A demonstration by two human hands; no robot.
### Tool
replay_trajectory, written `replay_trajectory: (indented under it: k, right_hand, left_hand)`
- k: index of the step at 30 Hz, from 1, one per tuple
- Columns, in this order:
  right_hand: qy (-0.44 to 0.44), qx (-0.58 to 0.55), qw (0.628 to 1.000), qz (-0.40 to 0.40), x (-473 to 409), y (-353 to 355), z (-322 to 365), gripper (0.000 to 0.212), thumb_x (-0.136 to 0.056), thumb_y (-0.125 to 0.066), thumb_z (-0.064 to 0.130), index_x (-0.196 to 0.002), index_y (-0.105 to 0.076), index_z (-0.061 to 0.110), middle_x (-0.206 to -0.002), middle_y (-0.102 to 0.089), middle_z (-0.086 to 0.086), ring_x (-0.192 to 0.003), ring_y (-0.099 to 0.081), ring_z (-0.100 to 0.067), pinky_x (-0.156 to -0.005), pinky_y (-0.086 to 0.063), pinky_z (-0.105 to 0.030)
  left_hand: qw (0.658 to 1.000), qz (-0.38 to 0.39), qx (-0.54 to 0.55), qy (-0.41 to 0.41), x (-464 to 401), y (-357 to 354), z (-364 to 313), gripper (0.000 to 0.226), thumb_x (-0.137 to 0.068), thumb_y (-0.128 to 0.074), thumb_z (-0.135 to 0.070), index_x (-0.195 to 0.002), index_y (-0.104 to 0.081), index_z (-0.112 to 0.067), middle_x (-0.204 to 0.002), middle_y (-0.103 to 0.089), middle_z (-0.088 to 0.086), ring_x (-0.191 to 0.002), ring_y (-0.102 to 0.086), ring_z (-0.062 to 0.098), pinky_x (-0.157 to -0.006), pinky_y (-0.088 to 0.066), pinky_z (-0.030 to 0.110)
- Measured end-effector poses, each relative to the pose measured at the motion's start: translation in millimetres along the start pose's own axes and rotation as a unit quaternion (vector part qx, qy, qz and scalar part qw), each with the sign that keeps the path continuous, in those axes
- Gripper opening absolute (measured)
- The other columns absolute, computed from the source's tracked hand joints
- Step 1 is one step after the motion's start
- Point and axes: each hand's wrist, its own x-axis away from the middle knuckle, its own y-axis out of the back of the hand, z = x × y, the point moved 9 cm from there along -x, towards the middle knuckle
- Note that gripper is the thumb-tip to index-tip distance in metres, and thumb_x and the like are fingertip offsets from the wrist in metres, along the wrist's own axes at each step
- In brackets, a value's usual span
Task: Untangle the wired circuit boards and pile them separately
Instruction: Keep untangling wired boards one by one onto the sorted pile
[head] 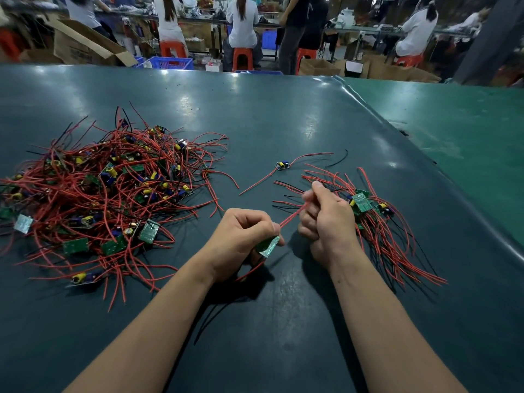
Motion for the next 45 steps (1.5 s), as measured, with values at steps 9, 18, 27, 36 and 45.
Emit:
replay_trajectory:
  k: [9, 18, 27, 36, 45]
  right_hand:
    - [0.300, 0.268, 0.915, -0.045, 8, 5, 43, 0.021, -0.095, -0.064, 0.013, -0.082, -0.074, -0.001, -0.067, -0.059, -0.004, -0.061, -0.054, -0.012, -0.063, -0.046, -0.029]
    - [0.085, 0.173, 0.981, 0.026, 7, -1, 13, 0.042, -0.077, -0.065, 0.055, -0.080, -0.072, 0.014, -0.052, -0.053, 0.002, -0.035, -0.038, -0.008, -0.035, -0.028, -0.016]
    - [-0.024, 0.274, 0.921, 0.276, 34, -45, -25, 0.016, -0.081, -0.072, 0.029, -0.068, -0.066, 0.021, -0.051, -0.049, 0.004, -0.036, -0.038, -0.007, -0.033, -0.028, -0.017]
    - [0.197, 0.141, 0.970, -0.026, 17, 0, 40, 0.018, -0.093, -0.066, 0.017, -0.078, -0.064, 0.008, -0.064, -0.067, -0.002, -0.042, -0.051, -0.012, -0.034, -0.037, -0.020]
    - [-0.006, -0.125, 0.980, -0.154, 9, 34, -2, 0.020, -0.103, -0.049, 0.019, -0.099, -0.055, 0.000, -0.102, -0.066, -0.019, -0.054, -0.071, -0.017, -0.041, -0.049, -0.017]
  left_hand:
    - [1.000, 0.016, 0.018, 0.015, 2, -2, 1, 0.033, -0.061, -0.069, -0.034, -0.056, -0.067, -0.002, -0.050, -0.053, -0.003, -0.040, -0.036, 0.009, -0.039, -0.030, 0.017]
    - [0.992, -0.119, -0.005, -0.053, -1, 22, -9, 0.025, -0.088, -0.060, -0.030, -0.072, -0.075, -0.017, -0.058, -0.051, -0.001, -0.049, -0.040, 0.011, -0.046, -0.034, 0.020]
    - [0.967, -0.119, -0.169, -0.151, 4, 22, -32, 0.022, -0.096, -0.052, -0.025, -0.099, -0.071, -0.015, -0.083, -0.065, -0.005, -0.080, -0.059, 0.007, -0.075, -0.044, 0.023]
    - [0.788, -0.393, -0.322, -0.348, 52, 56, -82, 0.044, -0.105, -0.038, -0.031, -0.080, -0.070, -0.013, -0.065, -0.057, -0.005, -0.072, -0.051, 0.019, -0.071, -0.040, 0.028]
    - [0.692, -0.445, -0.568, 0.005, 32, 95, -39, 0.038, -0.084, -0.063, -0.032, -0.119, -0.059, -0.018, -0.126, -0.053, 0.006, -0.121, -0.039, 0.032, -0.096, -0.032, 0.047]
